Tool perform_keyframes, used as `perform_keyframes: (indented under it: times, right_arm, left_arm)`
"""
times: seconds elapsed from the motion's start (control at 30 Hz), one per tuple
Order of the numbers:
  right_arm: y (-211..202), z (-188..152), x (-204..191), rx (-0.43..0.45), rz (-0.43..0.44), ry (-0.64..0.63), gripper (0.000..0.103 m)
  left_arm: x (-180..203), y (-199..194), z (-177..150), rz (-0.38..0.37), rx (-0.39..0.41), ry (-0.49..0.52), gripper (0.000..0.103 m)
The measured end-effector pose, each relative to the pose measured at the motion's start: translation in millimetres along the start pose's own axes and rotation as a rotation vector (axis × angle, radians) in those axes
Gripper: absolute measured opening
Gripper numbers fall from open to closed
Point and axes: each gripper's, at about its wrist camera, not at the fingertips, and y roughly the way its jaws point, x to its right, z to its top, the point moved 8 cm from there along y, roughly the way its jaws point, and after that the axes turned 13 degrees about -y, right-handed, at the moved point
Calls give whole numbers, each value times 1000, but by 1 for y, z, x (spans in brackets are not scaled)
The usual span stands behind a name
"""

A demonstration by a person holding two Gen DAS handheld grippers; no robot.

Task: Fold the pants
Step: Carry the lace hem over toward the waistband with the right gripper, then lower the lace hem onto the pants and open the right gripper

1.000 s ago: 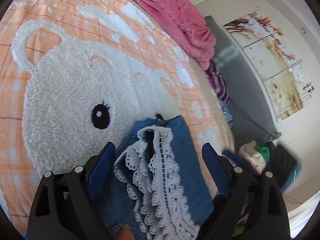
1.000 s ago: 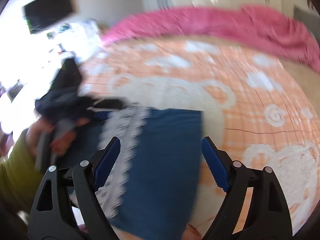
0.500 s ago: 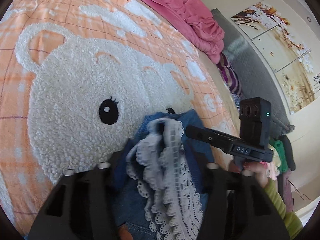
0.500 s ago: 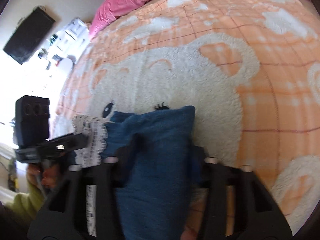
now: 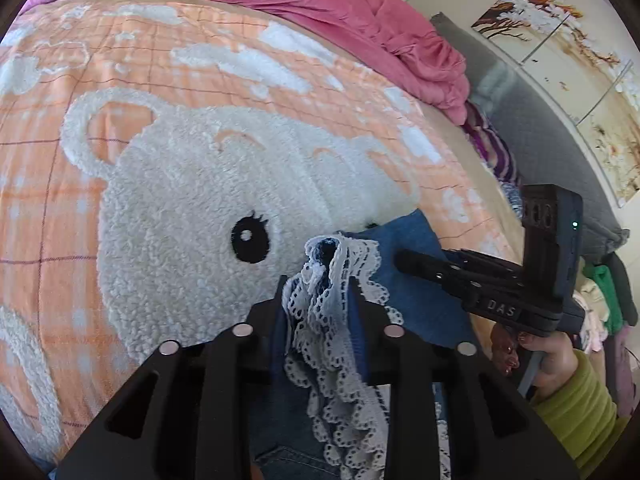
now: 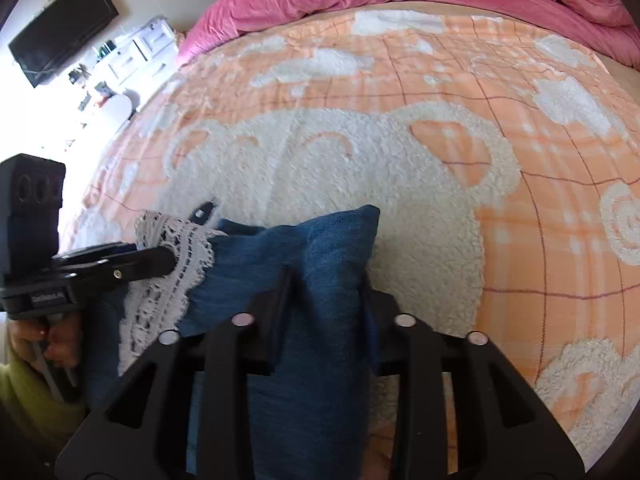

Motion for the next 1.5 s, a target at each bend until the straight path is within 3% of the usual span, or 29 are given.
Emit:
perform_keyframes:
  times: [0.07, 0.13, 0.3, 0.43, 0.8, 0.9, 1.5]
  right_arm:
    - [-4, 0, 3, 13, 10, 26, 30]
    - [-8, 2, 4, 30, 6, 38, 46]
    - [-20, 5, 0, 62, 0, 37, 52]
    - [-35, 6, -7, 93, -36, -5, 65]
    - [-74, -1, -13, 146, -131, -81, 75]
    - [-84, -7, -17, 157, -148, -85, 79]
    - [-108, -72, -49, 130, -84, -28, 88]
  left_arm:
    - [0, -5, 1, 36, 22, 24, 41]
    - [-1, -11, 2, 67, 45, 34, 56]
    - [5, -24, 1, 148, 111, 84, 59]
    - [12, -34, -7, 177, 147, 114, 65]
    - [36, -54, -29, 180, 184, 153, 70]
    - [37, -61, -36, 175, 188, 146, 77]
    - [28, -103, -73, 202, 217, 132, 82]
